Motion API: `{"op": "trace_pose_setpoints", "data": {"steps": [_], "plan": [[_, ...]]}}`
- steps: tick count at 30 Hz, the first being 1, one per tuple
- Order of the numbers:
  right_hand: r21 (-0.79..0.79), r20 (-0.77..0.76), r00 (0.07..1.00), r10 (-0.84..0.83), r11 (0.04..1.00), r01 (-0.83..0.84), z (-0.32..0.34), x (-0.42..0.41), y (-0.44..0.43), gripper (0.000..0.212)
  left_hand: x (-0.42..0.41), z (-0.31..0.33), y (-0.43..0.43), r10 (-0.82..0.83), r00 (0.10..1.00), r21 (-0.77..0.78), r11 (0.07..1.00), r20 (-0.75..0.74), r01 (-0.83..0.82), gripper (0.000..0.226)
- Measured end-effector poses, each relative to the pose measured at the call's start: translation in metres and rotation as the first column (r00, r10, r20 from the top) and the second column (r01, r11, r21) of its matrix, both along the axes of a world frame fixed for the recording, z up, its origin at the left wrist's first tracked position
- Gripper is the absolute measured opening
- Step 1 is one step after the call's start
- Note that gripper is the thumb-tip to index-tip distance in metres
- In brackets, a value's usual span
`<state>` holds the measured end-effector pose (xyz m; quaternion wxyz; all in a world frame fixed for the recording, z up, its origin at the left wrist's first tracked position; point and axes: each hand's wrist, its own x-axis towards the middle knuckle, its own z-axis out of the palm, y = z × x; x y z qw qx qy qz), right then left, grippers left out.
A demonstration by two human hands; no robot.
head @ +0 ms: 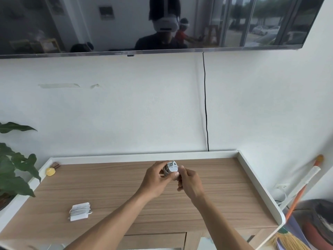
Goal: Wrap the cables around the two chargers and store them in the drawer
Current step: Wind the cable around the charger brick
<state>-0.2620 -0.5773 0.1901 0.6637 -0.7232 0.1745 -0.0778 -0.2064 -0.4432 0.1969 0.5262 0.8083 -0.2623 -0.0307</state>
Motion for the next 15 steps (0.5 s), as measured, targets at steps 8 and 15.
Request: {"op": "trace_pose_setpoints", "data": {"steps": [8, 15], "plan": [[-0.228, -0.068, 0.993, 0.099, 0.967, -0.112, -0.005, 0.003, -0.016, 0.031, 0.019, 0.006, 0.010, -0.007, 0.991, 0.132, 0.991, -0.136, 0.025, 0.040], [-0.508, -0.049, 0.990, 0.131, 0.850, -0.137, 0.001, 0.000, -0.020, 0.025, 0.013, 0.007, 0.004, -0.017, 0.954, -0.081, 0.997, -0.300, -0.008, 0.022]]}}
